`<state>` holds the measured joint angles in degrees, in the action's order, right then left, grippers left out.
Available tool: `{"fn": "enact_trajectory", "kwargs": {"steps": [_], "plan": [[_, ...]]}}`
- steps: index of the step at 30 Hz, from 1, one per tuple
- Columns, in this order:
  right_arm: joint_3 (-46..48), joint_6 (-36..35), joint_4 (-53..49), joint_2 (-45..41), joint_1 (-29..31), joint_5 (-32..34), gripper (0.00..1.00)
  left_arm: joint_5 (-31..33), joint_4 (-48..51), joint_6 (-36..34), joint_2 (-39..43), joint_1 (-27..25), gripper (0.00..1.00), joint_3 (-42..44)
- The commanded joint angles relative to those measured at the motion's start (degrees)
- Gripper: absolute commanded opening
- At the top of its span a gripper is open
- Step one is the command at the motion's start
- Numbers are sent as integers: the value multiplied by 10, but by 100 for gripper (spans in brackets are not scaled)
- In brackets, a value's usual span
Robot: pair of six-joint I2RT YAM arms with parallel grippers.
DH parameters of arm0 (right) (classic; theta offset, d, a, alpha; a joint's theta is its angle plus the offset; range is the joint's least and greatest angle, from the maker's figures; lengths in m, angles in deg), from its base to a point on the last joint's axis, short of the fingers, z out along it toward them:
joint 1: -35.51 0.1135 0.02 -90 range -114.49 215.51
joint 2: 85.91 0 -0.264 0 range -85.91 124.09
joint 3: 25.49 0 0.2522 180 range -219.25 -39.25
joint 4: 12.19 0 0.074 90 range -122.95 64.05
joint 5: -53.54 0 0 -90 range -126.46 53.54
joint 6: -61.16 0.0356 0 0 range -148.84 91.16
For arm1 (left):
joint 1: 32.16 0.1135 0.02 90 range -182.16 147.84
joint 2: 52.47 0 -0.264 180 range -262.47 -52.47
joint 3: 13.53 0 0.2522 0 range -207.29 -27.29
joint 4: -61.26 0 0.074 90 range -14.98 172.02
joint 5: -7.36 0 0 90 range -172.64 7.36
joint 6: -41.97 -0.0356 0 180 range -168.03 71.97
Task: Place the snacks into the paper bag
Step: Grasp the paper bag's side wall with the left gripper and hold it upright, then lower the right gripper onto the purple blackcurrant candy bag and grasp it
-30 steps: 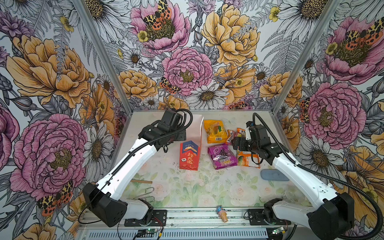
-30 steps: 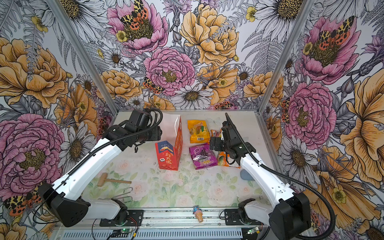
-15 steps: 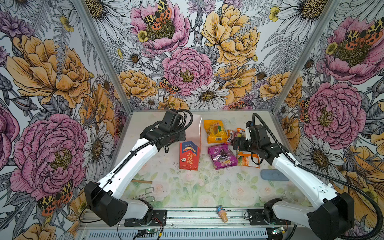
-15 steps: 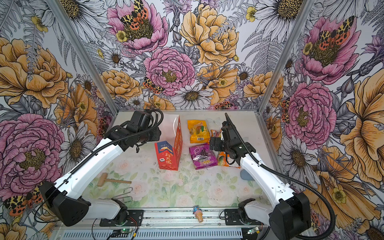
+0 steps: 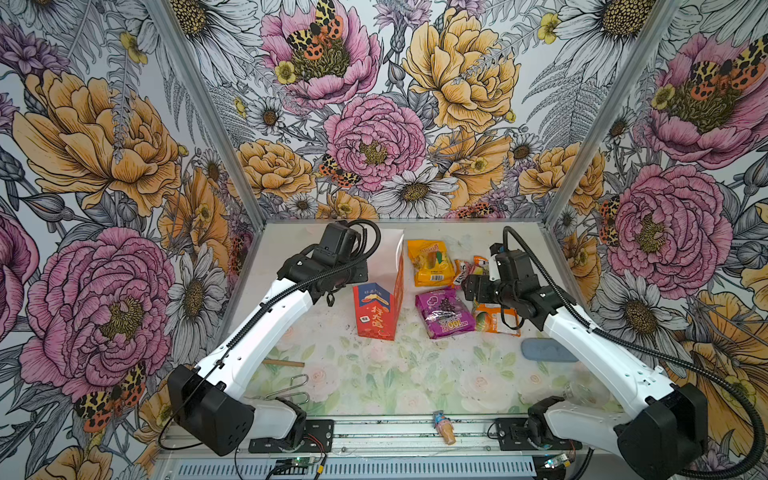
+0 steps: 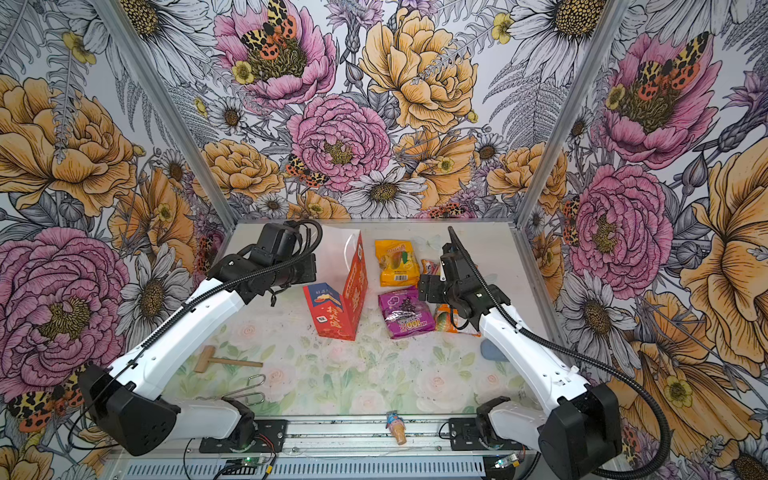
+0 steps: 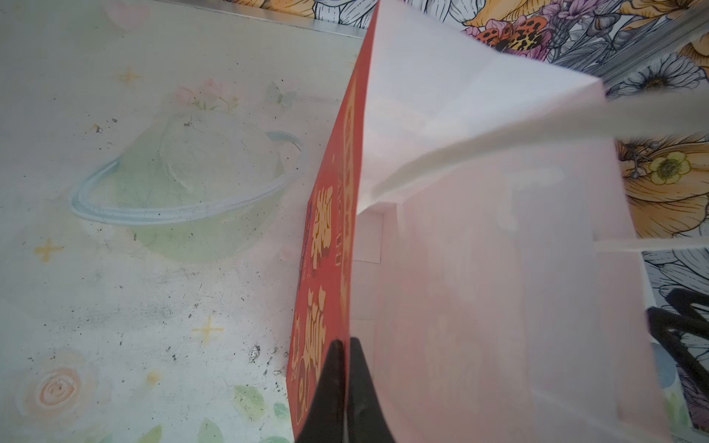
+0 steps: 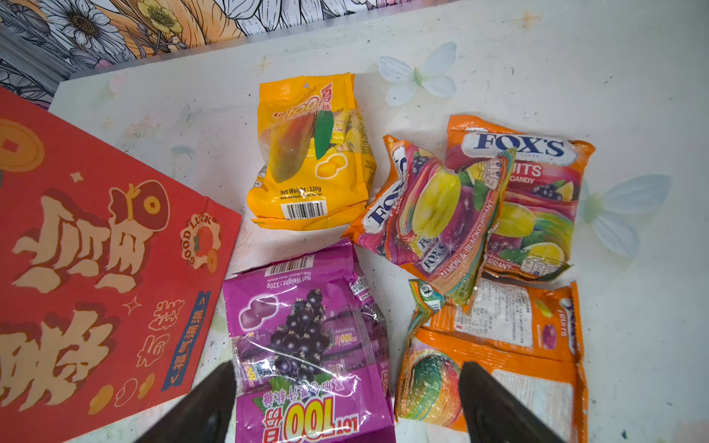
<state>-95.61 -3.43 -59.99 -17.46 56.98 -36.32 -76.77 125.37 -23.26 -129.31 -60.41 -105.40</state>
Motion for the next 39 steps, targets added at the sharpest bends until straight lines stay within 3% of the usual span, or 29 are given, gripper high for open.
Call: {"fn": "enact_trajectory", "kwargs": {"steps": [1,8,18,31,39], "plan": [[-7,8,3,9,7,-6,92,-22,-28,11,24,7,0,11],[-26,15,3,29,21,-2,92,-52,-64,35,45,19,0,42],[-73,22,-12,94,84,14,94,-23,-90,78,57,27,0,75],[-181,47,-82,247,203,125,95,-21,-101,106,91,52,0,106],[-223,59,-107,327,224,197,90,-36,-101,104,102,61,0,110]]}}
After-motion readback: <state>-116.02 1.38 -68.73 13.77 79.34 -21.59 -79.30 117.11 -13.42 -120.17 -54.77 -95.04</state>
